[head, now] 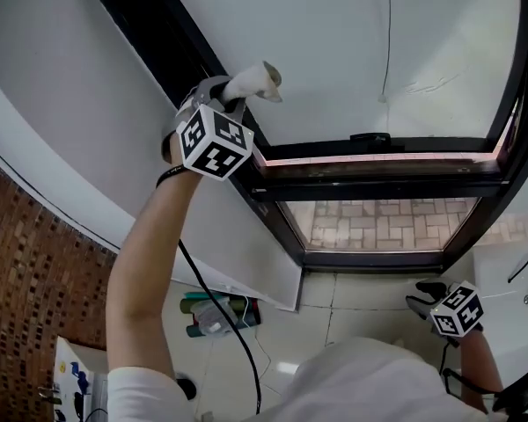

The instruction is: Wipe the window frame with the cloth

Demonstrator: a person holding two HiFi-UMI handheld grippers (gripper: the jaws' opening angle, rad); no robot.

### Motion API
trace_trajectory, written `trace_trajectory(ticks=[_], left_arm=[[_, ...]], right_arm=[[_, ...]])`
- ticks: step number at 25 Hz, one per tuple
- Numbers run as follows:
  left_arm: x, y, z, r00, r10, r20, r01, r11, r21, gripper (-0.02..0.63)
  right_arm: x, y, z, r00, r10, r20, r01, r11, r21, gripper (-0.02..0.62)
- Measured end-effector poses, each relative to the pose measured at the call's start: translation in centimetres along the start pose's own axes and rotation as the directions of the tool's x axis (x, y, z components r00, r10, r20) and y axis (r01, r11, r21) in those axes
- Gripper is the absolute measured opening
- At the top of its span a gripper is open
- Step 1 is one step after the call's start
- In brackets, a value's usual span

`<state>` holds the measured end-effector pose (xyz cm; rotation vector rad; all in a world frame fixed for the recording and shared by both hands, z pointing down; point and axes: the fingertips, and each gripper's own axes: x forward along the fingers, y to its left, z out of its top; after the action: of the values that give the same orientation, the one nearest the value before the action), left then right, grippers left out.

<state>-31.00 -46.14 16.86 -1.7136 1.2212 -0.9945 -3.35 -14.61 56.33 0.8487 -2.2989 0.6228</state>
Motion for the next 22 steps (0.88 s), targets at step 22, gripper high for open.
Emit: trace_trajectory(ticks=[22], left_arm=[[9.0, -28.1, -17.4, 0.942, -0.294, -0.161, 0.236, 0.923, -0.304, 0.095]], right_arm=[[0.5, 0.4, -2.0, 0.998, -0.035, -0.059, 0.040, 0.996, 0.077, 0.163]])
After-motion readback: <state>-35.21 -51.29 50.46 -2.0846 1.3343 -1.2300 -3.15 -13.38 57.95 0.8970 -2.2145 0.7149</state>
